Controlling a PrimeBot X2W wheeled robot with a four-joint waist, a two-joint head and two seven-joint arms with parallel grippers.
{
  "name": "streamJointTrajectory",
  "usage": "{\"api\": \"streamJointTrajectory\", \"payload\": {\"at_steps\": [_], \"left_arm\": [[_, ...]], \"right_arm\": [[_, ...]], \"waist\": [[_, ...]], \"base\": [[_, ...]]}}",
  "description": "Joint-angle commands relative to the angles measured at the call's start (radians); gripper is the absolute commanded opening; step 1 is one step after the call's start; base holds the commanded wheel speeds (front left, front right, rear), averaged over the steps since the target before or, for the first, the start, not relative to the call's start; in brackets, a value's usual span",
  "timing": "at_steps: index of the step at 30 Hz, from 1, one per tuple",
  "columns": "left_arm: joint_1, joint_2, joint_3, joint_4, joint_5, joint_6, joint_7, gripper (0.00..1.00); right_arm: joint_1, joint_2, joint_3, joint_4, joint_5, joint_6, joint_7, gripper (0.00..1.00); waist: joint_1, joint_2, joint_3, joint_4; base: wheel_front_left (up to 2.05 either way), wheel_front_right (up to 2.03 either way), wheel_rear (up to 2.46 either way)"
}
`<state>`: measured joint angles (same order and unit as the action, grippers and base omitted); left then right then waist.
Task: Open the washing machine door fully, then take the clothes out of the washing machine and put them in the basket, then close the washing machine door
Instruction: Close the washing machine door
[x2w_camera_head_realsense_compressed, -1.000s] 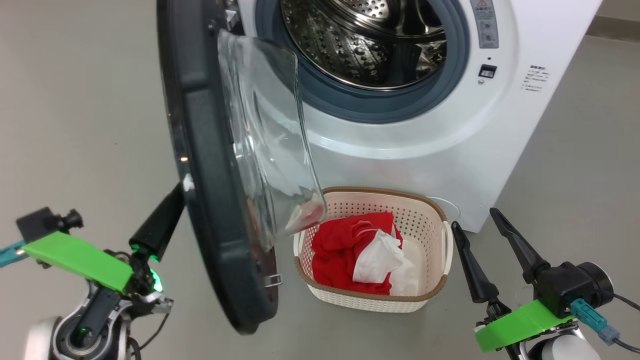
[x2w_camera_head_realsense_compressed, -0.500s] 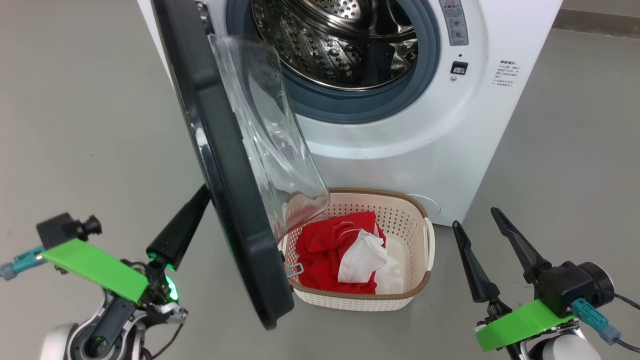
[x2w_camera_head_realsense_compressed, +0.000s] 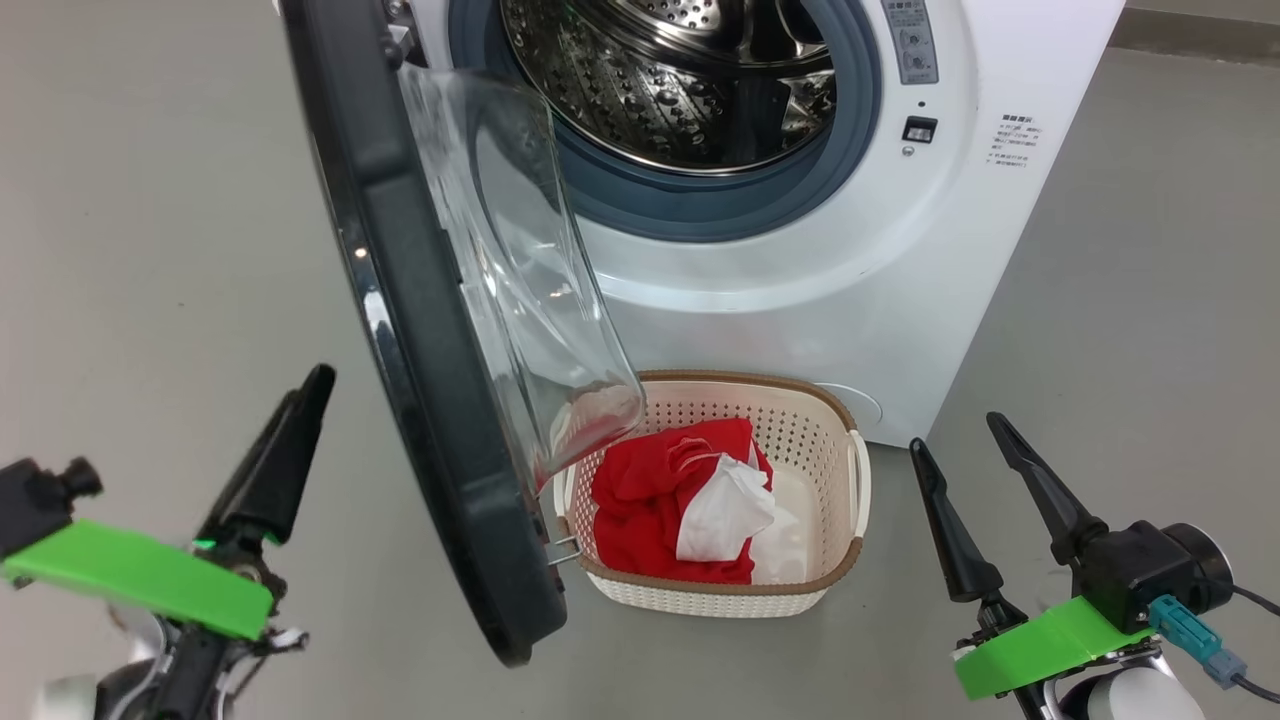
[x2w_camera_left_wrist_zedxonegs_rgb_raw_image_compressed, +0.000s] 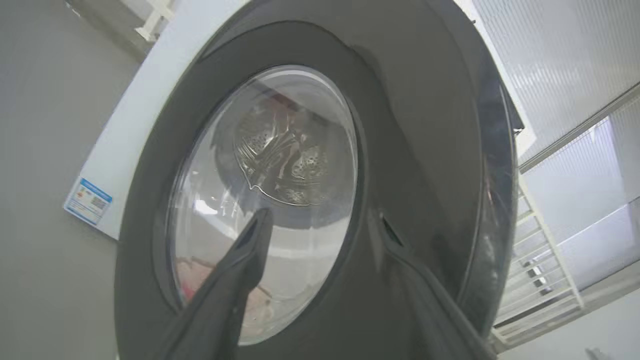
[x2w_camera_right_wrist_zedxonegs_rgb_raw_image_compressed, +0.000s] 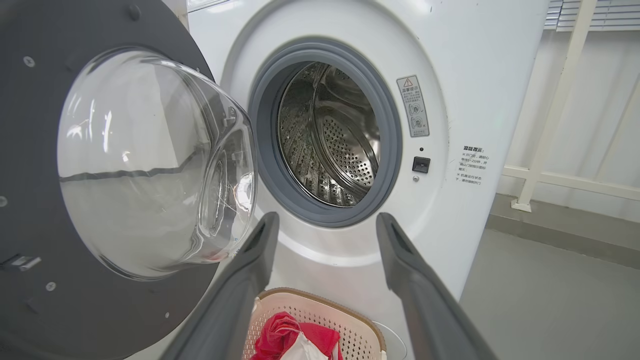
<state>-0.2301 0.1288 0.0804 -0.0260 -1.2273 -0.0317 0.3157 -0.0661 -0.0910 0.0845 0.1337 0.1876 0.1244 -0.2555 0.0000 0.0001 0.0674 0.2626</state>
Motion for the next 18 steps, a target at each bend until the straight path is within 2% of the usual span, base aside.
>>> {"api": "streamJointTrajectory", "payload": {"at_steps": [1,5,6,9,13,18], "left_arm": [[0.001,0.040,0.032,-0.024,0.047,-0.018,-0.023,1.00],[0.029,0.099,-0.003,-0.005,0.289,-0.053,-0.188,1.00],[0.041,0.108,-0.017,0.007,0.381,-0.059,-0.270,1.00],[0.057,0.129,-0.036,0.034,0.529,-0.043,-0.389,1.00],[0.074,0.139,-0.069,0.081,0.670,-0.014,-0.501,1.00],[0.087,0.138,-0.094,0.130,0.774,0.020,-0.555,1.00]], "right_arm": [[-0.032,-0.004,0.024,-0.025,0.010,0.006,-0.006,1.00],[-0.032,-0.002,0.026,-0.024,0.013,0.006,-0.006,1.00],[-0.030,-0.001,0.026,-0.024,0.014,0.006,-0.006,1.00],[-0.027,0.001,0.025,-0.025,0.014,0.006,-0.006,1.00],[-0.023,0.002,0.026,-0.026,0.014,0.006,-0.006,1.00],[-0.017,0.003,0.028,-0.026,0.016,0.006,-0.006,1.00]], "waist": [[0.0000,-0.0001,-0.001,0.000],[0.0000,-0.0001,-0.004,-0.002],[0.0000,-0.0001,-0.007,-0.002],[0.0000,-0.0001,-0.010,-0.003],[0.0000,-0.0001,-0.016,-0.004],[0.0000,-0.0001,-0.022,-0.003]], "base": [[0.00,0.00,0.00],[0.00,0.00,0.00],[0.00,0.00,0.00],[0.00,0.00,0.00],[0.00,0.00,0.00],[0.00,0.00,0.00]]}}
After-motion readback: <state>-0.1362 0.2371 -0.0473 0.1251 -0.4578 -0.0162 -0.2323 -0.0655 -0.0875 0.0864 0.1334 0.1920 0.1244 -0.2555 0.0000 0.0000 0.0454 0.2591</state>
